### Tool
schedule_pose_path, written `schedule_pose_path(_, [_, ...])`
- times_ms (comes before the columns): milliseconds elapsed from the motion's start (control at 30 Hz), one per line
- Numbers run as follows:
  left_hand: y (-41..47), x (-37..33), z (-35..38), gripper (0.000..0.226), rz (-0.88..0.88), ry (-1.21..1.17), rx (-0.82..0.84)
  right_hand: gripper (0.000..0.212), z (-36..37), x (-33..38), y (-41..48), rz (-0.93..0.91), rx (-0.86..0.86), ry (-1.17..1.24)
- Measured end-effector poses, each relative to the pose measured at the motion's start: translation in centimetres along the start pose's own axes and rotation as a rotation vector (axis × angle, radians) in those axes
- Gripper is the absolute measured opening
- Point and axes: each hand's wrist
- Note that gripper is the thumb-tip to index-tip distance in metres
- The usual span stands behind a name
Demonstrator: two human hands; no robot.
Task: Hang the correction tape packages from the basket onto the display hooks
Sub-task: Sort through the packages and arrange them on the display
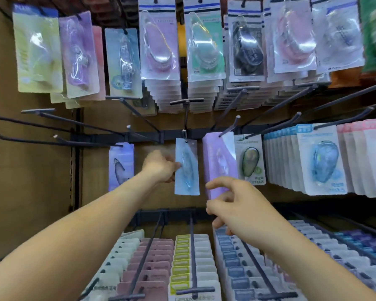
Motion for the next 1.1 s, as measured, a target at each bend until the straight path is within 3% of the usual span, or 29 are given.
schedule_pose_path(133, [1.9,1.6,1.3,0.016,-0.015,0.054,0.049,0.02,-0.5,-0.4,-0.9,-0.093,-0.027,-0.082])
schedule_pose_path(300, [2.1,2.4,1.3,0.027,-0.04,0.071,0.143,0.022,-0.9,-1.3,-3.2,-0.213,-0.065,-0.306])
schedule_pose_path(467, [-0.6,2.3,-1.3,0.023,0.059,0.317,0.277,0.017,-1.3,-2.0,-6.0,-0.315,-0.084,-0.367])
schedule_pose_path(567, [-4.2,1.3,-4.0,0.021,0.239,0.363,0.218,0.015,-1.1,-2.8,-6.7,-0.343,-0.105,-0.41])
schedule_pose_path(700, [-11.5,-0.6,-6.8,0.022,0.376,0.244,0.087,0.022,-0.1,-3.6,-7.3,-0.427,-0.141,-0.486])
schedule_pose_path(833, [-19.5,-1.6,-8.6,0.021,0.538,0.273,-0.052,0.027,1.1,-3.9,-9.0,-0.617,-0.161,-0.533])
schedule_pose_path(967, [-27.1,-1.1,-9.0,0.022,0.602,0.475,-0.091,0.021,2.6,-4.9,-11.9,-0.873,-0.136,-0.668])
schedule_pose_path(1100, [-34.9,1.4,-8.9,0.026,0.521,0.717,0.0,0.008,4.7,-6.6,-15.8,-1.044,0.082,-0.755])
Point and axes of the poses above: each hand's wrist, its own y-axis towards the middle knuckle, its own z-axis out of the palm, x = y × z, and after that the axes turned 8 degrees about z, right-handed
